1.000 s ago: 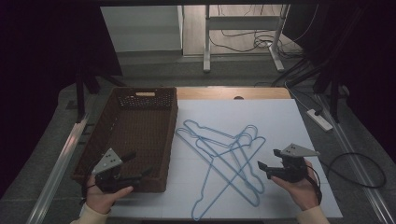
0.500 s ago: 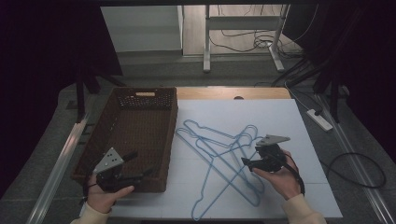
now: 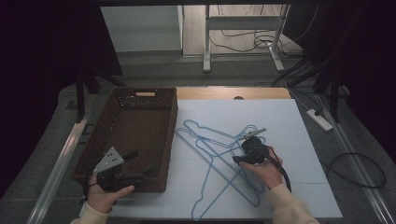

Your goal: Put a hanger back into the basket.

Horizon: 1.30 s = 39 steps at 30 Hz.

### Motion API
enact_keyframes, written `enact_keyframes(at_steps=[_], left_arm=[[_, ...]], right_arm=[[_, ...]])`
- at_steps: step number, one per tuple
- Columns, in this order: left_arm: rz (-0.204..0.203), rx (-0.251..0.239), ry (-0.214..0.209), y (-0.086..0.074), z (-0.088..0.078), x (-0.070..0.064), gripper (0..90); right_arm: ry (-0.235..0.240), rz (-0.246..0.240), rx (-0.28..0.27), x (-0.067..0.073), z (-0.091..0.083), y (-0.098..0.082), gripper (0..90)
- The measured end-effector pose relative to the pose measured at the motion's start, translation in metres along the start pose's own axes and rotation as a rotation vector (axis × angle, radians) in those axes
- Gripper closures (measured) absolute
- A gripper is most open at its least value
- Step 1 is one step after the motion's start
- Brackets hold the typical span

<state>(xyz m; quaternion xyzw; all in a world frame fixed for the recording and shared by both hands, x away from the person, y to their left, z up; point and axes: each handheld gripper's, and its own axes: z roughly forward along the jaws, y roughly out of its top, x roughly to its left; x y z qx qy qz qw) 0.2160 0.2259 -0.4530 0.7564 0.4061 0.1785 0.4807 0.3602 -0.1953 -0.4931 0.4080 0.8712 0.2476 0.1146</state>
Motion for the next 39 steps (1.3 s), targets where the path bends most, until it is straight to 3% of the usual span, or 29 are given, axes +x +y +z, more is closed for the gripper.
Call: enact_keyframes(at_steps=[10,14,19,33,39], left_arm=[[0.000,-0.002,0.001,0.000,-0.001,0.000,21.1],[0.001,-0.001,0.000,0.000,0.000,-0.001,21.1],[0.003,-0.004,0.000,0.001,-0.001,-0.001,21.0],[0.008,-0.012,0.000,0.003,-0.003,-0.003,21.0],[0.018,-0.014,-0.006,0.007,-0.004,-0.007,21.0]], right_arm=[[-0.042,0.033,0.083,0.005,0.017,0.009,63.1],[-0.043,0.060,0.088,0.005,0.017,0.010,80.4],[-0.039,0.091,0.084,0.004,0.017,0.010,84.3],[-0.003,0.089,-0.063,0.001,-0.006,0.005,87.4],[0.051,0.069,-0.148,0.000,-0.025,-0.001,87.5]])
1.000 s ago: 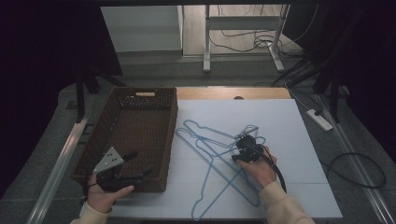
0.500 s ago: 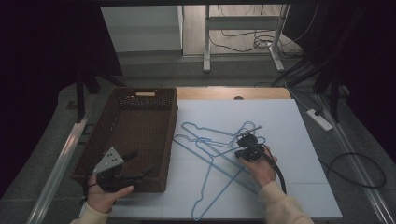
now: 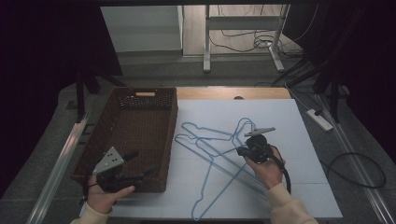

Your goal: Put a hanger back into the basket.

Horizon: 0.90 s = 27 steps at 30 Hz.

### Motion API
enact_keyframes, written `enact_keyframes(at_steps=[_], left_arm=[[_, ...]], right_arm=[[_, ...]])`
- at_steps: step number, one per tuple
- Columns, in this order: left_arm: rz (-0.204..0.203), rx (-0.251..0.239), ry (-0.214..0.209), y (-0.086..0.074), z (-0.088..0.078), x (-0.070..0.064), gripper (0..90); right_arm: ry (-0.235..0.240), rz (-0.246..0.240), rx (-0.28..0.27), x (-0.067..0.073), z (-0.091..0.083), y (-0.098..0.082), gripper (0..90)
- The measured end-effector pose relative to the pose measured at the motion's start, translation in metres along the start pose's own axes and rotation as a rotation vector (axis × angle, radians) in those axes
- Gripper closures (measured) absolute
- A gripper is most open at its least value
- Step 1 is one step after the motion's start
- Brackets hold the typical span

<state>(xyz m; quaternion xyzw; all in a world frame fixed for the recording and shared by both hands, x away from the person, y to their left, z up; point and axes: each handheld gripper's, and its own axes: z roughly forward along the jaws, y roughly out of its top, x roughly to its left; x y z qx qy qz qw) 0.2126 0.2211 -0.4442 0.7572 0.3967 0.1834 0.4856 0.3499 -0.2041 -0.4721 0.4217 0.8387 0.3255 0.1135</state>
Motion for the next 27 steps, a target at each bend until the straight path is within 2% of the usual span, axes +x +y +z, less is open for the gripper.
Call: enact_keyframes(at_steps=[5,8,12,15,18,23,27], left_arm=[[0.012,-0.002,-0.014,0.007,0.001,-0.005,21.1],[0.026,-0.004,-0.025,0.013,0.002,-0.010,21.0],[0.045,0.000,-0.043,0.022,0.006,-0.016,21.1],[0.065,0.006,-0.050,0.031,0.010,-0.019,21.1],[0.091,0.020,-0.058,0.044,0.015,-0.023,21.3],[0.170,0.054,-0.091,0.076,0.032,-0.032,22.1],[0.187,0.069,-0.119,0.092,0.049,-0.034,23.0]], right_arm=[[0.071,-0.004,-0.082,-0.004,-0.021,-0.003,87.7],[0.096,-0.008,-0.104,-0.006,-0.029,-0.004,87.8],[0.154,-0.014,-0.143,-0.010,-0.041,-0.004,87.8],[0.172,-0.023,-0.167,-0.012,-0.048,-0.003,87.8],[0.184,-0.030,-0.181,-0.013,-0.053,-0.002,87.8],[0.229,-0.054,-0.209,-0.013,-0.067,0.002,87.8],[0.250,-0.068,-0.223,-0.014,-0.075,0.003,87.8]])
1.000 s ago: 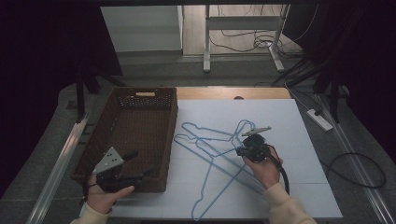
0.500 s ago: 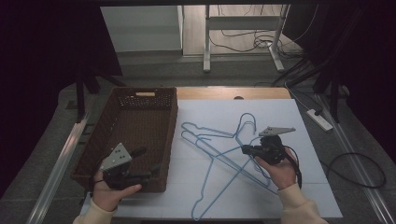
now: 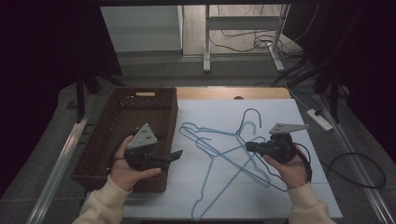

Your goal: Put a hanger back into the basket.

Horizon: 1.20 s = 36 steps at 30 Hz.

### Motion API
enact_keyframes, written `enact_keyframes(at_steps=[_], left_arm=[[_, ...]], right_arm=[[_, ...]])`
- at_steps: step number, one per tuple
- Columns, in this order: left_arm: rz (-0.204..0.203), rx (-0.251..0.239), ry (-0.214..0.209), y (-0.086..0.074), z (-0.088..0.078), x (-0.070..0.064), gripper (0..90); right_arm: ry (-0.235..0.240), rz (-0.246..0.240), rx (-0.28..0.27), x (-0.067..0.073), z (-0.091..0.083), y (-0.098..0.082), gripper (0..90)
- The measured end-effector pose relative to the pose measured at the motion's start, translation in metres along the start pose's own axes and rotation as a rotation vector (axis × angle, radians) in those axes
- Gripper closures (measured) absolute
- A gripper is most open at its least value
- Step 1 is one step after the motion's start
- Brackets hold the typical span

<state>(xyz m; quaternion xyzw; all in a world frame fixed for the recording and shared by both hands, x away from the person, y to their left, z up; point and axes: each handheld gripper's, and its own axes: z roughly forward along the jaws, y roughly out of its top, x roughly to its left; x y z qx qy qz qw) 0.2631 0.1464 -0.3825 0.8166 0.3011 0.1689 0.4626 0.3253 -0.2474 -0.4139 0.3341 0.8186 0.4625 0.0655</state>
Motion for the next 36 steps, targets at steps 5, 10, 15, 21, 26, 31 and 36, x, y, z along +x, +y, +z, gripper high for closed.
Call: enact_keyframes(at_steps=[5,10,15,21,26,31,36], left_arm=[[0.016,0.047,-0.053,0.017,0.030,0.008,24.2],[0.038,0.087,-0.095,0.029,0.055,0.010,25.5],[0.095,0.134,-0.132,0.040,0.081,0.004,27.0],[0.170,0.179,-0.164,0.051,0.108,-0.003,30.5],[0.216,0.221,-0.185,0.051,0.122,-0.008,41.9],[0.239,0.259,-0.185,0.049,0.127,-0.009,59.6],[0.244,0.280,-0.221,0.047,0.126,-0.010,75.4]], right_arm=[[0.026,-0.024,-0.005,0.001,-0.010,0.002,87.8],[0.054,-0.038,0.001,-0.001,-0.016,0.003,87.8],[0.073,-0.050,-0.002,-0.002,-0.021,0.003,87.8],[0.097,-0.070,-0.004,0.000,-0.024,0.004,87.8],[0.125,-0.088,-0.002,0.000,-0.025,0.005,87.8],[0.150,-0.103,-0.006,0.000,-0.028,0.005,87.8],[0.167,-0.123,-0.006,-0.001,-0.030,0.005,87.7]])
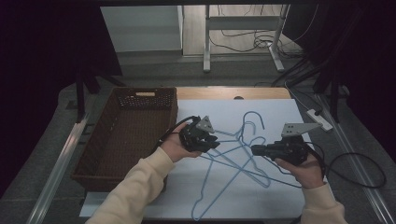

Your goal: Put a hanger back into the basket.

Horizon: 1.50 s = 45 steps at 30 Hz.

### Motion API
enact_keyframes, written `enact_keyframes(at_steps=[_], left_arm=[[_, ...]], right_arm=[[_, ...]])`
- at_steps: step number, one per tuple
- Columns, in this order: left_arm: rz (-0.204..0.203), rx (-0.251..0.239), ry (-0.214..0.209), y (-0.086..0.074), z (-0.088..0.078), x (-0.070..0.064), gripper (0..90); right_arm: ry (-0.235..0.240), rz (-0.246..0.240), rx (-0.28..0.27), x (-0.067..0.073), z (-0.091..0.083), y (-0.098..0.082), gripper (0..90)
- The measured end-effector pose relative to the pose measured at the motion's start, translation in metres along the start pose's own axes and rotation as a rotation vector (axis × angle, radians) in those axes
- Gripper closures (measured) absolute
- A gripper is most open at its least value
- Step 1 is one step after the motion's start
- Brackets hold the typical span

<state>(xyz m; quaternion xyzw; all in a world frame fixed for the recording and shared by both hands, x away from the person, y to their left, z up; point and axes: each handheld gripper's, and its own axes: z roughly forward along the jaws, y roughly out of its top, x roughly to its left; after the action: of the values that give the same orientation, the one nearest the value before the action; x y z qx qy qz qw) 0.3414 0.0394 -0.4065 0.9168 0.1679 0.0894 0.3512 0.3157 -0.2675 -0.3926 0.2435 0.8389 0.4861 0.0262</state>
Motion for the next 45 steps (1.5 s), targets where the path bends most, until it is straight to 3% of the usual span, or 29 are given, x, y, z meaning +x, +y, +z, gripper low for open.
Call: enact_keyframes(at_steps=[3,7,8,10,13,14,16,18,23,27,36,45], left_arm=[[0.026,0.012,-0.016,0.000,-0.001,-0.004,79.6],[0.038,0.020,-0.069,0.000,-0.006,-0.011,86.0],[0.026,0.015,-0.068,0.001,-0.007,-0.012,86.5],[0.002,0.002,-0.076,0.000,-0.010,-0.013,86.6],[-0.043,-0.007,-0.062,-0.002,-0.016,-0.012,86.8],[-0.069,-0.012,-0.044,-0.003,-0.021,-0.012,86.8],[-0.084,-0.017,-0.034,-0.003,-0.024,-0.011,86.8],[-0.131,-0.042,-0.032,-0.006,-0.033,-0.007,86.8],[-0.213,-0.111,-0.012,-0.013,-0.052,0.002,86.9],[-0.269,-0.172,0.029,-0.023,-0.077,0.010,86.9],[-0.334,-0.246,0.105,-0.046,-0.120,0.021,86.9],[-0.386,-0.273,0.164,-0.075,-0.146,0.029,86.9]], right_arm=[[-0.010,-0.004,-0.003,-0.001,-0.002,0.000,87.6],[-0.073,-0.013,-0.008,-0.003,-0.003,0.000,85.7],[-0.110,-0.021,-0.002,-0.003,-0.001,0.000,84.7],[-0.140,-0.028,0.005,-0.002,0.002,-0.001,82.6],[-0.217,-0.064,-0.017,0.001,0.007,0.000,71.1],[-0.242,-0.067,-0.060,0.003,0.006,0.001,60.0],[-0.257,-0.071,-0.087,0.004,0.004,0.001,56.4],[-0.283,-0.079,-0.142,0.006,0.000,0.002,46.6],[-0.285,-0.082,-0.195,0.008,-0.007,0.002,37.9],[-0.291,-0.080,-0.195,0.007,-0.006,0.000,36.2],[-0.287,-0.034,-0.157,-0.003,0.000,-0.013,34.3],[-0.298,0.014,-0.111,-0.013,0.009,-0.027,33.5]])
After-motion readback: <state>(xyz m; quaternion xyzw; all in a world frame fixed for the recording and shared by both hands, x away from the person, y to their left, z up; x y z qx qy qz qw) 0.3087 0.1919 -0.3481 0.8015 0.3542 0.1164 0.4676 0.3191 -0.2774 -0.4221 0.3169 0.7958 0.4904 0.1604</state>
